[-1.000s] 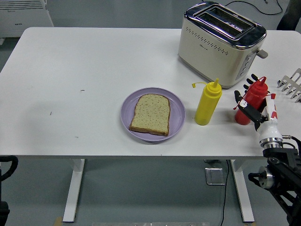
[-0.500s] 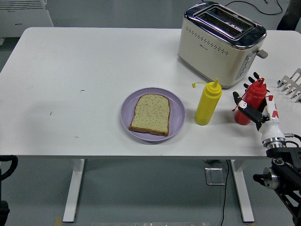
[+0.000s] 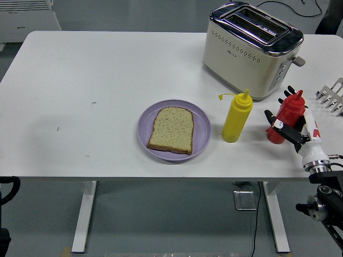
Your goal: Pick up the cup,pour liquid into bread,place the cup on the desk
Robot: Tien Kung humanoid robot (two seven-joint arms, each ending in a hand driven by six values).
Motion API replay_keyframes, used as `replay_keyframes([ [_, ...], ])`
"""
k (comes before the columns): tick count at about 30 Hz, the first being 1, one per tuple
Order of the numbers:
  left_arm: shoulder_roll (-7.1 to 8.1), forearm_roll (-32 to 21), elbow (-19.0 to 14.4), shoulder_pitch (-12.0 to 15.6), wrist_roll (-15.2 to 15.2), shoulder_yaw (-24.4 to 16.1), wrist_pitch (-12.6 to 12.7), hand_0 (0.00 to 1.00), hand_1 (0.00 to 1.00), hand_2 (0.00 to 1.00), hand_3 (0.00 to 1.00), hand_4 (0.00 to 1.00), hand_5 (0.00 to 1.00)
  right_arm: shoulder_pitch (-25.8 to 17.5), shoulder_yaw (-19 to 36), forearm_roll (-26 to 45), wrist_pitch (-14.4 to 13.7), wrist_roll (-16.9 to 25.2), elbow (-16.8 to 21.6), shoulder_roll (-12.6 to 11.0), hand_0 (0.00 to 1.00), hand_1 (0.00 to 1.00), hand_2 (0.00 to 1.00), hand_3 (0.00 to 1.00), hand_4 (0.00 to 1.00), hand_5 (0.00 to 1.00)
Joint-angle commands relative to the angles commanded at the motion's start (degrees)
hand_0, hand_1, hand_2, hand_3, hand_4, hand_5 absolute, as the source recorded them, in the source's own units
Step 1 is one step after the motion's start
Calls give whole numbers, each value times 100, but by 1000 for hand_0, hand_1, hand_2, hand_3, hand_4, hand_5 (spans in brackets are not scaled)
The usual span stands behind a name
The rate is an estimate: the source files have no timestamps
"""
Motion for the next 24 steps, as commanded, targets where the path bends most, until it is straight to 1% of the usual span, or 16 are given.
replay_keyframes([
  [1,-1,0,-1,1,-1,-1,0,750,754,762,654,595,998,-13,19,1,32,-4,22,3,973,919,998,998,857,213],
  [2,0,1,-1,0,-1,-1,0,750,754,761,652,595,998,-30,49,-7,77,-11,48,10,981,925,998,998,884,202],
  [9,2,3,-6,-8,-2,3,-1,750,754,761,652,595,998,-115,194,-100,210,-70,98,3,993,936,998,998,883,208],
  [20,4,4,-7,-8,-3,2,-1,749,754,761,652,595,998,-330,426,-253,226,-114,226,-111,998,938,998,998,896,211],
  [24,4,6,-8,-7,-3,-1,-1,749,754,761,652,595,998,-445,519,-319,245,-133,328,-171,998,938,998,998,896,211],
])
